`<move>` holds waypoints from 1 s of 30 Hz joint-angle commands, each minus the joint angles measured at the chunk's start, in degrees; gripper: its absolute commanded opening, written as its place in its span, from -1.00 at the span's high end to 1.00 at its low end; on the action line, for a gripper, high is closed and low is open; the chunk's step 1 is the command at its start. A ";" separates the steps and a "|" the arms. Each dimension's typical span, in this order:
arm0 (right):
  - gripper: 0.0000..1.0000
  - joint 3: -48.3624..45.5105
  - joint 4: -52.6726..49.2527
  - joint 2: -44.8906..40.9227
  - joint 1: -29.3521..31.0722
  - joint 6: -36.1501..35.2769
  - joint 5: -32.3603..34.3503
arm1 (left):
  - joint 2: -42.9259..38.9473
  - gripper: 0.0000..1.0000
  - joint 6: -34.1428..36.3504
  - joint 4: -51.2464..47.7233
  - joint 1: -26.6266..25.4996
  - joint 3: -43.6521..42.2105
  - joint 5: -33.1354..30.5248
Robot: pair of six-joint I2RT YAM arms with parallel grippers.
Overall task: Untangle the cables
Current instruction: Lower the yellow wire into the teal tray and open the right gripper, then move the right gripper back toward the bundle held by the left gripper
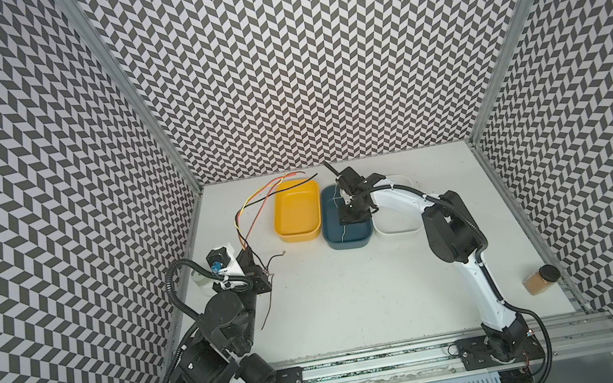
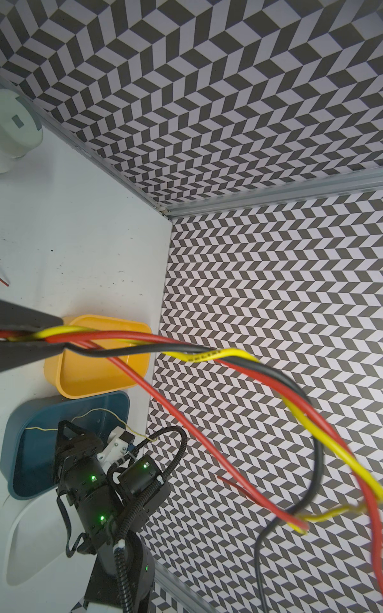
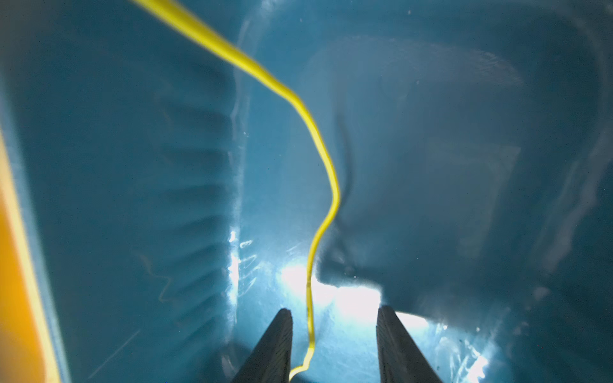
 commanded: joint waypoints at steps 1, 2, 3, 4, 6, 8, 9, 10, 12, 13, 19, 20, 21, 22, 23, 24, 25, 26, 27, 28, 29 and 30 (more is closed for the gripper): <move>0.05 1.44 -1.75 -3.27 0.08 -0.29 1.65 | -0.47 1.00 0.01 1.90 0.39 -0.38 -0.01; 0.04 1.44 -1.88 -3.43 0.06 -0.37 1.66 | -0.39 1.00 0.03 1.95 0.34 -0.42 0.00; 0.02 1.55 -2.10 -3.50 0.06 -0.46 1.73 | -0.31 1.00 0.02 1.94 0.39 -0.39 0.02; 0.02 1.77 -2.62 -3.70 0.06 -0.55 2.39 | -0.29 1.00 0.02 1.95 0.35 -0.35 -0.01; -0.02 1.54 -2.78 -4.55 0.06 -0.69 3.44 | -0.29 1.00 0.11 1.95 0.35 -0.37 0.08; -0.08 1.61 -3.02 -5.15 0.14 -1.22 4.10 | -0.29 1.00 0.20 1.95 0.41 -0.40 0.17; -0.09 1.98 -3.27 -5.37 0.19 -1.69 4.17 | -0.33 1.00 0.21 1.95 0.41 -0.37 0.17; -0.11 2.42 -4.14 -5.47 0.29 -1.78 5.30 | -0.37 1.00 0.24 2.03 0.38 -0.51 0.09; -0.20 4.02 -6.88 -5.50 0.50 -1.95 8.41 | -0.46 1.00 0.34 2.12 0.40 -0.46 0.09; -0.28 4.88 -7.85 -5.25 0.54 -2.45 8.60 | -0.42 1.00 0.32 2.12 0.35 -0.52 0.09; -0.32 11.36 -17.50 -2.59 1.42 -4.83 13.06 | -0.57 1.00 0.50 2.10 0.38 -0.52 -0.02; -0.33 11.82 -18.43 -2.58 1.80 -5.60 14.03 | -0.55 1.00 0.46 2.05 0.43 -0.50 -0.08; -0.41 12.21 -19.33 -2.62 2.10 -6.18 14.59 | -0.64 1.00 0.46 2.04 0.35 -0.53 -0.07; -0.44 12.66 -20.27 -2.67 2.30 -6.86 14.73 | -0.64 1.00 0.46 2.11 0.36 -0.50 -0.08; -0.45 13.06 -21.23 -2.74 2.45 -7.37 14.98 | -0.64 1.00 0.57 2.12 0.37 -0.50 -0.08; -0.46 13.35 -21.98 -2.83 2.46 -7.57 15.41 | -0.64 1.00 0.55 2.12 0.35 -0.47 -0.14; -0.46 13.40 -22.44 -3.07 2.51 -7.82 15.90 | -0.64 1.00 0.55 2.12 0.37 -0.46 -0.18; -0.46 13.46 -22.92 -3.34 2.48 -8.24 16.42 | -0.64 1.00 0.55 2.12 0.37 -0.52 -0.25; -0.46 13.42 -23.23 -3.68 2.43 -8.52 16.66 | -0.72 1.00 0.55 2.12 0.35 -0.60 -0.16; -0.46 12.63 -22.76 -4.71 2.52 -8.79 16.75 | -0.73 1.00 0.60 2.12 0.39 -0.53 -0.14; -0.46 11.46 -21.76 -6.00 2.52 -8.98 16.17 | -0.73 1.00 0.55 2.10 0.37 -0.62 -0.18; -0.46 10.32 -20.78 -7.05 2.52 -9.16 15.20 | -0.76 1.00 0.55 2.12 0.36 -0.61 -0.10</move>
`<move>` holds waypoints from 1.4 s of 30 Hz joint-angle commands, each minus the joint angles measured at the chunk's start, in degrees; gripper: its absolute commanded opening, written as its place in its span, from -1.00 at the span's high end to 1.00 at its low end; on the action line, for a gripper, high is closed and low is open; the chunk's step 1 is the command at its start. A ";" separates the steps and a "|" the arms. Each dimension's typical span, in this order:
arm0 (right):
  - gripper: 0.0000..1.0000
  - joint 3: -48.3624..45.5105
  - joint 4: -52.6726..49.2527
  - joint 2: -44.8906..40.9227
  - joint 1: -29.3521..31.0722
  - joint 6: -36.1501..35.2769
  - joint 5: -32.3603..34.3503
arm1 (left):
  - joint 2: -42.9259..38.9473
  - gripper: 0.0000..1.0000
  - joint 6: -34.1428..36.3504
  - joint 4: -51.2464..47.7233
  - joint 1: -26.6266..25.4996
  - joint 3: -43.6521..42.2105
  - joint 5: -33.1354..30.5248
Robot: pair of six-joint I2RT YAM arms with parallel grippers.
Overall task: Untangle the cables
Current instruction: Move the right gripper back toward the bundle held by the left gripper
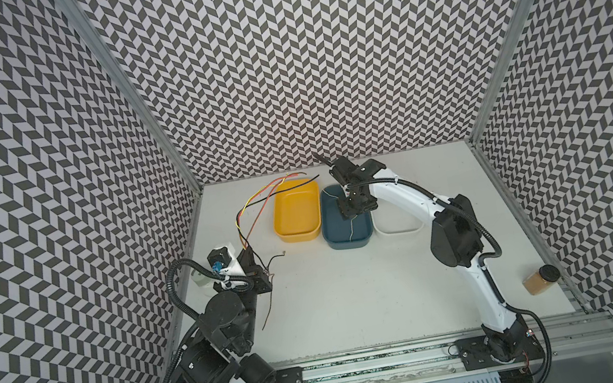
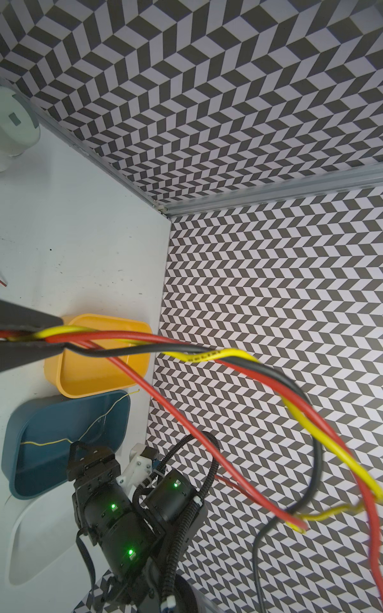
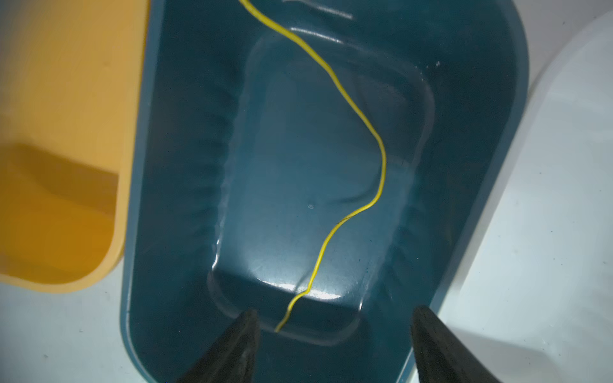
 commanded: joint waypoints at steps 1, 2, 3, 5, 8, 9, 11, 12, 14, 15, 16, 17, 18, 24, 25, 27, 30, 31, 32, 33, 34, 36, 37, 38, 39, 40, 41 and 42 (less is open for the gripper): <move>-0.45 -2.52 -0.41 -5.81 0.13 -2.02 -0.33 | -0.68 1.00 0.01 1.81 0.37 -0.41 -0.40; -0.44 -3.13 0.10 -7.01 0.12 -1.81 -1.43 | -0.66 1.00 0.07 1.89 0.32 -0.42 -0.30; -0.44 -3.37 0.31 -7.96 0.12 -1.81 -2.51 | -0.49 1.00 0.13 1.86 0.36 -0.40 -0.19; -0.42 -3.29 0.03 -10.61 0.12 -1.92 -6.89 | -0.21 1.00 0.17 1.82 0.32 -0.47 0.70; -0.41 -9.96 5.85 -19.52 0.20 -1.52 -14.75 | 0.47 1.00 -0.16 1.26 0.23 -0.15 3.27; -0.42 -12.95 8.98 -23.22 0.16 -1.51 -17.50 | 0.64 1.00 -0.33 1.06 0.13 0.02 4.72; -0.43 -22.68 18.27 -32.74 0.20 -0.07 -23.76 | 1.20 1.00 -0.34 1.20 -0.12 0.04 8.99; -0.44 -26.84 21.78 -36.82 0.20 0.90 -25.36 | 1.55 1.00 -0.39 1.29 -0.20 0.13 11.13; -0.45 -35.71 29.89 -45.45 0.20 3.46 -26.35 | 2.74 1.00 -0.74 1.29 -0.26 0.50 15.68; -0.47 -40.38 34.21 -50.19 0.15 5.16 -27.12 | 3.40 1.00 -1.02 1.18 -0.16 0.82 17.93; -0.48 -44.31 37.41 -54.14 0.12 6.13 -28.36 | 4.23 1.00 -1.51 0.89 -0.12 1.36 19.93; -0.48 -47.03 39.18 -57.25 0.20 6.56 -29.43 | 4.37 1.00 -1.69 0.89 -0.19 1.70 21.83; -0.48 -49.51 40.45 -60.55 0.20 7.34 -30.57 | 6.69 1.00 -1.99 1.15 -0.14 1.87 23.87; -0.50 -64.64 51.88 -77.06 0.77 14.30 -37.42 | 13.07 1.00 -4.81 3.53 -0.06 4.27 39.17; -0.51 -66.64 54.03 -78.99 1.06 16.09 -38.64 | 14.17 1.00 -5.66 4.06 -0.10 4.80 41.73; -0.51 -70.52 57.45 -81.46 3.00 17.90 -39.31 | 16.07 1.00 -7.02 5.73 -0.07 5.38 46.49; -0.49 -73.62 58.88 -83.37 9.15 16.98 -36.10 | 19.17 1.00 -8.58 6.79 -0.06 6.39 51.95; -0.49 -74.51 59.68 -83.56 11.26 16.11 -35.37 | 20.18 1.00 -8.96 7.14 -0.03 6.77 53.66; -0.49 -75.07 59.77 -83.64 12.74 15.46 -34.14 | 21.17 1.00 -9.36 7.58 -0.03 7.08 55.26; -0.48 -75.52 59.84 -83.62 14.26 15.06 -32.24 | 22.38 1.00 -9.61 8.05 -0.04 7.40 57.11; -0.47 -75.96 60.38 -83.38 15.14 14.89 -31.37 | 23.60 1.00 -9.61 8.29 -0.04 7.94 59.06; -0.45 -76.72 61.50 -82.60 15.82 15.06 -30.14 | 26.06 1.00 -9.75 8.24 -0.04 9.32 62.10; -0.44 -76.81 61.52 -82.01 15.93 14.99 -29.47 | 27.27 1.00 -9.60 8.15 -0.07 9.87 63.43; -0.43 -76.83 61.67 -81.51 15.94 14.87 -29.07 | 28.07 1.00 -9.35 8.05 -0.10 10.23 64.36; -0.42 -76.67 61.76 -80.97 15.94 14.78 -28.61 | 28.69 1.00 -9.24 8.01 -0.04 10.34 65.10; -0.41 -76.64 61.81 -80.43 15.94 14.75 -28.11 | 28.98 1.00 -9.03 8.01 -0.09 10.19 65.35; -0.40 -76.56 61.88 -79.97 15.94 14.37 -27.71 | 29.07 1.00 -8.88 8.38 -0.12 9.75 65.53; -0.38 -76.48 62.00 -79.47 15.94 13.98 -27.12 | 28.96 1.00 -8.79 9.01 -0.09 9.00 65.29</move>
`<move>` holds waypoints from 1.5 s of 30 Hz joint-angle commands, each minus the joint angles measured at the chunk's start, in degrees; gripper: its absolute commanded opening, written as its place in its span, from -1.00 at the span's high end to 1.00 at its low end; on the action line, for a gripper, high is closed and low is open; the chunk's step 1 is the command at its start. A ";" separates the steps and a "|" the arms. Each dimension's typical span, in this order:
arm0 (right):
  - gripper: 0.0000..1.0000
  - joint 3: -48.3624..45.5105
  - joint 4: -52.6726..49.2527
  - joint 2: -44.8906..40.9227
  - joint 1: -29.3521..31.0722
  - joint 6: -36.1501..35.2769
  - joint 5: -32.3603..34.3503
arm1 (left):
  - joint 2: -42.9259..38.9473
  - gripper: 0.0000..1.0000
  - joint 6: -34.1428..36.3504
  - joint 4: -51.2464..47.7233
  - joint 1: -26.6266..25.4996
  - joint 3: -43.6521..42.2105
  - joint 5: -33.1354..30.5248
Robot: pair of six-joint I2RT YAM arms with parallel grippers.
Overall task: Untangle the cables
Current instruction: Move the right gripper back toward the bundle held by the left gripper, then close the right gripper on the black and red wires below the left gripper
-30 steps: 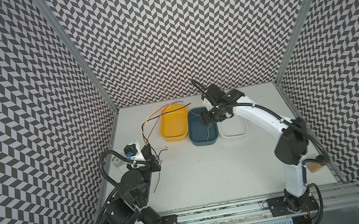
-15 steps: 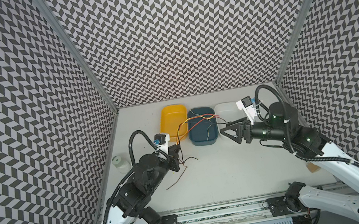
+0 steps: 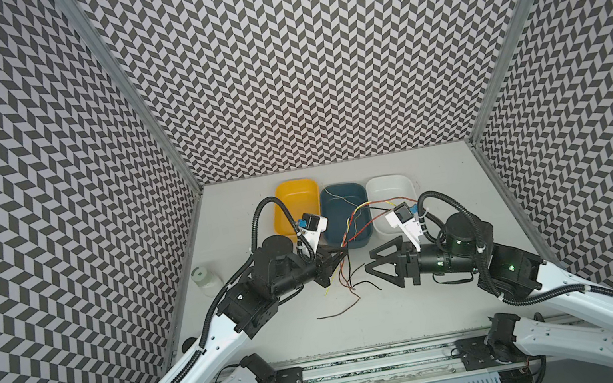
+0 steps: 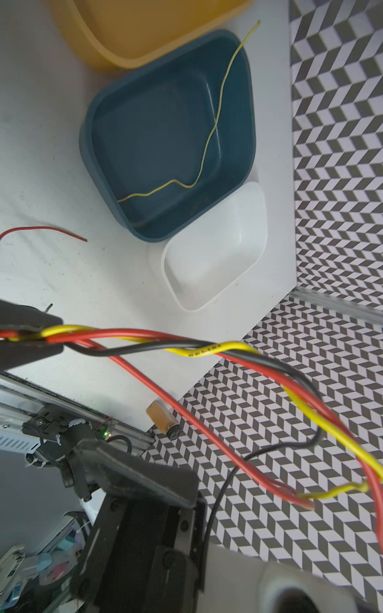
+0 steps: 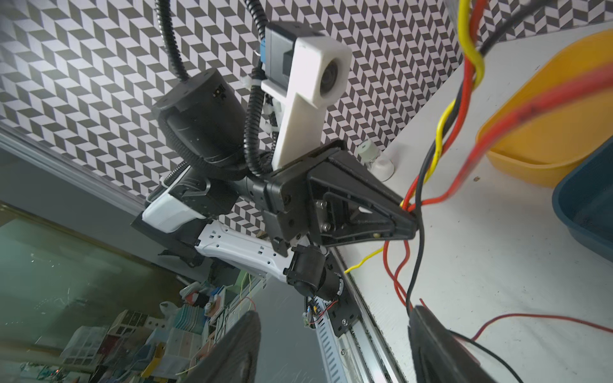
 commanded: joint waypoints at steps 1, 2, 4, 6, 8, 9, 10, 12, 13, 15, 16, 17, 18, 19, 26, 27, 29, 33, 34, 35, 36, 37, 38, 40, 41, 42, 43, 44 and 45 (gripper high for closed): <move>-0.37 0.18 4.47 1.57 0.29 -1.26 3.50 | -0.59 1.00 -0.07 3.20 -0.05 0.08 3.97; -0.35 0.39 3.53 2.16 0.35 -2.19 4.77 | -0.88 1.00 0.04 3.60 0.02 -0.47 3.97; -0.33 0.65 1.84 3.29 0.35 -3.41 6.89 | -1.31 1.00 0.26 3.81 0.01 -1.11 3.84; -0.30 0.27 2.45 4.59 0.46 -4.02 7.00 | -1.71 1.00 0.39 4.18 0.04 -1.66 4.12; -0.27 -0.21 4.37 5.96 0.75 -3.86 5.85 | -1.80 1.00 0.40 4.57 0.12 -2.14 4.77; -0.25 -0.29 4.93 6.72 0.90 -3.94 5.84 | -1.72 1.00 0.23 4.96 0.37 -2.30 5.30; -0.25 -0.23 5.12 7.37 1.03 -4.23 6.00 | -1.63 1.00 0.07 5.23 0.41 -2.38 5.90; -0.20 0.01 5.44 8.60 1.14 -4.72 6.01 | -1.54 1.00 -0.04 5.26 0.39 -2.24 6.85; -0.18 0.03 5.58 9.06 1.12 -4.92 6.01 | -1.62 1.00 -0.04 5.03 0.44 -2.17 6.95; -0.12 -0.04 5.88 9.72 1.21 -5.31 6.01 | -2.25 1.00 0.05 5.04 0.45 -2.39 6.98; -0.08 -0.09 5.99 9.91 1.25 -5.34 6.09 | -2.39 1.00 0.13 5.08 0.51 -2.41 6.89; -0.04 -0.14 5.92 10.09 1.25 -5.44 6.13 | -2.67 1.00 0.21 4.99 0.49 -2.46 6.72; -0.01 -0.35 6.02 10.10 1.25 -5.67 6.06 | -2.98 1.00 0.26 4.87 0.53 -2.50 6.32; 0.01 -0.69 6.35 10.10 1.33 -5.55 5.95 | -3.29 1.00 0.31 4.67 0.46 -2.56 5.96; 0.19 -2.95 9.48 10.30 2.26 -5.43 4.73 | -4.92 1.00 0.66 4.62 0.43 -2.79 3.47; 0.21 -2.95 9.73 10.48 2.46 -5.44 4.61 | -4.97 1.00 0.58 4.59 0.45 -2.83 3.66; 0.25 -2.83 9.78 10.85 2.79 -5.46 4.46 | -4.79 1.00 0.57 4.70 0.53 -2.86 3.70; 0.24 -3.03 11.24 10.58 3.68 -5.71 3.50 | -4.83 1.00 0.66 4.66 0.40 -2.83 3.35; 0.24 -3.10 11.35 10.54 4.01 -6.02 3.68 | -4.83 1.00 0.65 4.61 0.46 -2.82 3.27; 0.24 -3.03 11.32 10.45 4.41 -6.30 4.03 | -4.83 1.00 0.66 4.72 0.48 -2.92 3.33; 0.25 -2.75 10.83 10.54 4.74 -6.68 4.74 | -4.86 1.00 0.66 4.71 0.43 -2.85 3.35; 0.26 -2.68 10.38 10.62 4.92 -7.00 5.41 | -4.82 1.00 0.60 4.69 0.43 -2.85 3.44; 0.29 -2.69 10.00 10.71 5.10 -7.13 6.25 | -4.81 1.00 0.57 4.72 0.42 -2.85 3.44; 0.34 -2.74 8.77 10.89 5.20 -7.56 8.22 | -4.95 1.00 0.48 4.71 0.52 -2.85 3.53; 0.35 -2.70 8.04 11.06 5.21 -7.69 9.29 | -5.11 1.00 0.48 4.74 0.54 -2.94 3.53; 0.36 -2.75 7.44 11.23 5.16 -7.75 10.14 | -5.21 1.00 0.49 4.82 0.47 -3.03 3.50; 0.38 -2.76 7.39 11.35 5.21 -7.86 10.59 | -5.30 1.00 0.56 4.86 0.46 -3.00 3.51; 0.39 -2.87 7.35 11.50 5.21 -7.84 11.11 | -5.39 1.00 0.57 4.86 0.47 -3.01 3.50; 0.42 -2.91 7.26 11.63 5.24 -7.78 11.70 | -5.32 1.00 0.57 4.88 0.46 -2.97 3.57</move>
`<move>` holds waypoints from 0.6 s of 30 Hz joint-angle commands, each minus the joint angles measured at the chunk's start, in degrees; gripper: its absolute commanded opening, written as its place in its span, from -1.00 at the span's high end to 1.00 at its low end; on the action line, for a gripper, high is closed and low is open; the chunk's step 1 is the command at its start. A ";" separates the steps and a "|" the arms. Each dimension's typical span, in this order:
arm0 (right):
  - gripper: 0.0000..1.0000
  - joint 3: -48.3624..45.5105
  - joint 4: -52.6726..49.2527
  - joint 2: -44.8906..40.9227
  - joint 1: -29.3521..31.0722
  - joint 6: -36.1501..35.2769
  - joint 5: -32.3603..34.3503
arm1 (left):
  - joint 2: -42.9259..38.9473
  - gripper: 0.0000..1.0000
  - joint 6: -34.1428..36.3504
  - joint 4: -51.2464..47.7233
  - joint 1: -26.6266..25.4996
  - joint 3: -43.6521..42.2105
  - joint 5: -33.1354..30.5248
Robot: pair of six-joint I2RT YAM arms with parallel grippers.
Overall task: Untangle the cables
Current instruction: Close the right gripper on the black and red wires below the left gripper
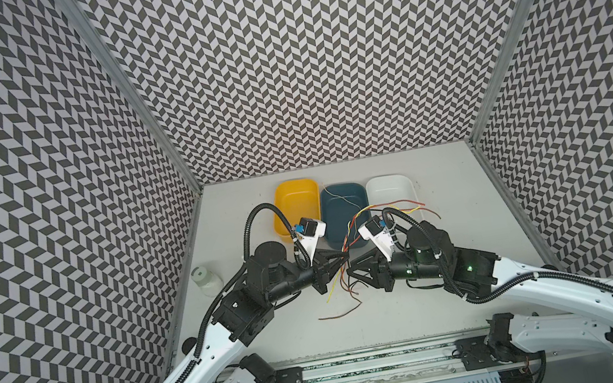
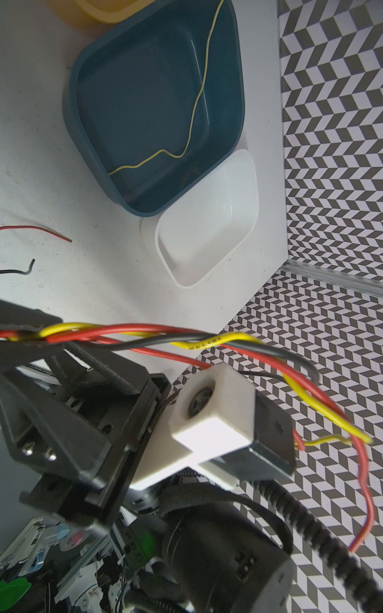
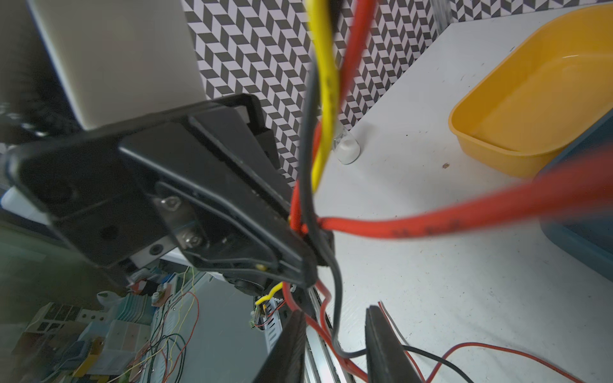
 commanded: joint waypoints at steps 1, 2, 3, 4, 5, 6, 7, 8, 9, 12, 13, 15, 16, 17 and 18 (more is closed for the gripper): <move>0.43 -0.21 0.74 0.75 0.32 -0.82 3.53 | -1.06 1.00 0.51 2.34 0.17 -0.44 0.08; 0.45 -0.21 0.90 0.93 0.44 -0.86 3.77 | -0.95 1.00 0.43 2.34 0.24 -0.46 0.25; 0.46 -0.13 0.88 1.04 0.44 -0.81 4.08 | -0.99 1.00 0.34 2.38 0.21 -0.45 0.29; 0.47 -0.17 1.05 1.13 0.52 -0.90 4.41 | -0.98 1.00 0.25 2.48 0.25 -0.44 0.43; 0.47 -0.17 1.30 1.24 0.50 -0.82 4.58 | -1.01 1.00 0.16 2.59 0.18 -0.55 0.62; 0.47 -0.19 1.62 1.32 0.51 -0.84 4.58 | -0.96 1.00 0.07 2.64 0.22 -0.60 0.73; 0.47 -0.20 1.98 1.28 0.62 -0.80 4.75 | -0.91 1.00 0.07 2.74 0.25 -0.52 0.89; 0.47 -0.34 2.40 1.32 0.83 -0.74 5.05 | -0.89 1.00 0.03 2.79 0.23 -0.57 0.98; 0.47 -0.34 2.66 1.32 0.96 -0.73 5.42 | -0.89 1.00 -0.01 2.79 0.18 -0.58 1.00; 0.49 -0.56 3.55 1.25 1.40 -0.60 6.90 | -0.93 1.00 -0.02 2.83 0.17 -0.61 1.17; 0.49 -0.78 4.45 1.32 1.58 -0.35 7.12 | -1.01 1.00 -0.02 2.88 0.19 -0.52 1.24; 0.50 -0.97 5.53 1.61 2.25 -0.38 8.09 | -0.91 1.00 -0.10 2.96 0.19 -0.60 1.35; 0.50 -0.79 5.52 1.82 2.51 -0.51 8.80 | -0.94 1.00 -0.02 2.96 0.17 -0.54 1.35; 0.50 -0.66 5.40 2.09 2.86 -0.64 9.54 | -1.00 1.00 -0.09 2.96 0.18 -0.60 1.44; 0.50 -0.65 5.42 2.28 3.04 -0.61 10.12 | -1.01 1.00 -0.09 2.96 0.18 -0.60 1.52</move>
